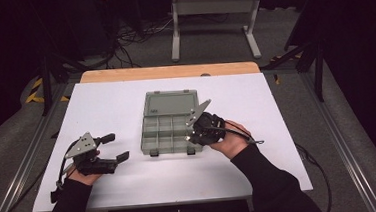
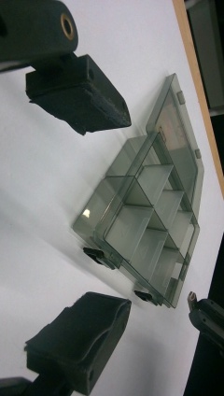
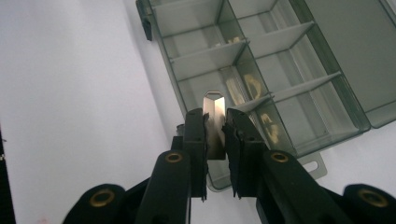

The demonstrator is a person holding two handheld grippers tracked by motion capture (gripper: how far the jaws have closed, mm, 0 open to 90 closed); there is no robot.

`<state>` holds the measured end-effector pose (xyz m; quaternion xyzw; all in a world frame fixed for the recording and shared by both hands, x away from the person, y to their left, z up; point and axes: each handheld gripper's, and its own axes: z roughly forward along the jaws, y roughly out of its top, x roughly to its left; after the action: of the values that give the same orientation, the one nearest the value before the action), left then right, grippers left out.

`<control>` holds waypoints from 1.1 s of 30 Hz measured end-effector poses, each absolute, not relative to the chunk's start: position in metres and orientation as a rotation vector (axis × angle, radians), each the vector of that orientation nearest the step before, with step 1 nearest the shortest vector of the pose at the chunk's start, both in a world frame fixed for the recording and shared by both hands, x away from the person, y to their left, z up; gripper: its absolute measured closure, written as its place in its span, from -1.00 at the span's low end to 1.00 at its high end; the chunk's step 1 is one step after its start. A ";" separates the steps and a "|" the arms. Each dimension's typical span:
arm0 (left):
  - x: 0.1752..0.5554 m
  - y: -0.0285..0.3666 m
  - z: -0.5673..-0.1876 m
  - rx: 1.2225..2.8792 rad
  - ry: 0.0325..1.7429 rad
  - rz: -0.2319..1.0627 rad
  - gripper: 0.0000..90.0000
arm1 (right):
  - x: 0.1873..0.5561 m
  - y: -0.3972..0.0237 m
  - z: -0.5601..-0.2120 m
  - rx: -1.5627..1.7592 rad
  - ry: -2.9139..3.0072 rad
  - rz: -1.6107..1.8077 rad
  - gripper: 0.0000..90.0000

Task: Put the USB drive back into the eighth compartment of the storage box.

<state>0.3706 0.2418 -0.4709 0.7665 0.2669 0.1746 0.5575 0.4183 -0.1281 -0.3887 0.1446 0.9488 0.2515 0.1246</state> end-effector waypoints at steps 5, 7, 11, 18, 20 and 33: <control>0.371 0.242 -0.471 1.808 0.630 0.413 -0.71 | 0.423 -0.131 -0.395 0.466 2.764 0.710 0.76; 0.371 0.242 -0.471 1.809 0.631 0.413 -0.71 | 0.425 -0.132 -0.397 0.480 2.764 0.702 0.76; 0.371 0.242 -0.471 1.811 0.630 0.413 -0.71 | 0.427 -0.135 -0.398 0.502 2.759 0.690 0.76; 0.371 0.242 -0.471 1.810 0.630 0.412 -0.71 | 0.430 -0.136 -0.401 0.536 2.755 0.669 0.76; 0.371 0.242 -0.471 1.810 0.630 0.412 -0.71 | 0.431 -0.136 -0.401 0.546 2.754 0.662 0.76; 0.371 0.242 -0.471 1.813 0.630 0.413 -0.71 | 0.435 -0.134 -0.406 0.582 2.759 0.632 0.76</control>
<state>0.3706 0.2415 -0.4711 0.7676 0.2669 0.1749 0.5558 0.4355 -0.1339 -0.4064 0.1998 0.9472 0.2171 0.1255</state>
